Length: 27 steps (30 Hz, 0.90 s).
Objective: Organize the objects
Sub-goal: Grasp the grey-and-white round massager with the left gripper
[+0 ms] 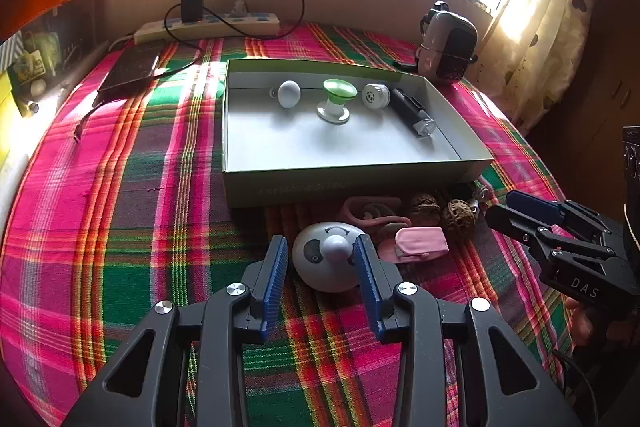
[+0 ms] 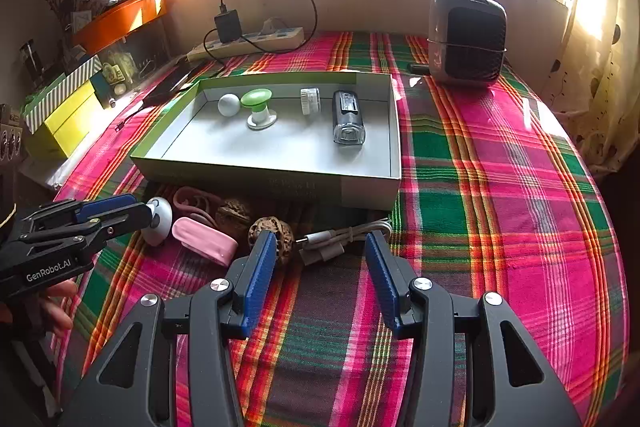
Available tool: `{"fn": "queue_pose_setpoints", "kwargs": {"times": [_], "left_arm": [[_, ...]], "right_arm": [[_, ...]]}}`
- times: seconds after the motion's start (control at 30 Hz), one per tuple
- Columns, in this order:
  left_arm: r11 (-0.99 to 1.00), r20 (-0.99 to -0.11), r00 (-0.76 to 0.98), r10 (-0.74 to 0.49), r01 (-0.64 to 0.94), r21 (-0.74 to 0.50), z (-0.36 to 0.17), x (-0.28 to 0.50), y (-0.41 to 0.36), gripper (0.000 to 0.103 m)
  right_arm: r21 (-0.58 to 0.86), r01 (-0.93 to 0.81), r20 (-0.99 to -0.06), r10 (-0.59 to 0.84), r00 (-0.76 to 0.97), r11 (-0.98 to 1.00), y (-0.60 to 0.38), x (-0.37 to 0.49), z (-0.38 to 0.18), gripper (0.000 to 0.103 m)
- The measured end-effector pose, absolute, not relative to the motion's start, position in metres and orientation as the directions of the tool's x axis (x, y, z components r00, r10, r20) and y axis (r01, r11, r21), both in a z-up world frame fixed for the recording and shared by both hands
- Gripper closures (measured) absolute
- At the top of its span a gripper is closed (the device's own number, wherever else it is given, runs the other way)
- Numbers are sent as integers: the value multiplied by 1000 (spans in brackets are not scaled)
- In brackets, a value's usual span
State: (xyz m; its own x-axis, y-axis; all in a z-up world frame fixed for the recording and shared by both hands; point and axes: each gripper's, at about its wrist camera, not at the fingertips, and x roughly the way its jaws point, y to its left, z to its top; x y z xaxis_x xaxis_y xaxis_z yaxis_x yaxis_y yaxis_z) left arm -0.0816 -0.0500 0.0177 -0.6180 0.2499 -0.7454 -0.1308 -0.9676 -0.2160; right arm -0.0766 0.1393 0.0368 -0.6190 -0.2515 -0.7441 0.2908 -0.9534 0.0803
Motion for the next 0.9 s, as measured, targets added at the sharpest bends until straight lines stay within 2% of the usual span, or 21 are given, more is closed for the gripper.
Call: {"fn": "queue_pose_setpoints", "kwargs": {"times": [0.4, 0.7, 0.9], "left_arm": [[-956, -762, -578, 292, -147, -255, 8, -96, -45, 65], [-951, -758, -577, 304, -139, -275, 7, -98, -48, 65], [-945, -750, -582, 314, -118, -304, 6, -97, -58, 69]], "right_arm": [[79, 291, -750, -249, -613, -954, 139, -77, 35, 55], [67, 314, -751, -255, -608, -947, 132, -77, 34, 55], [41, 342, -743, -258, -617, -939, 122, -76, 34, 55]]}}
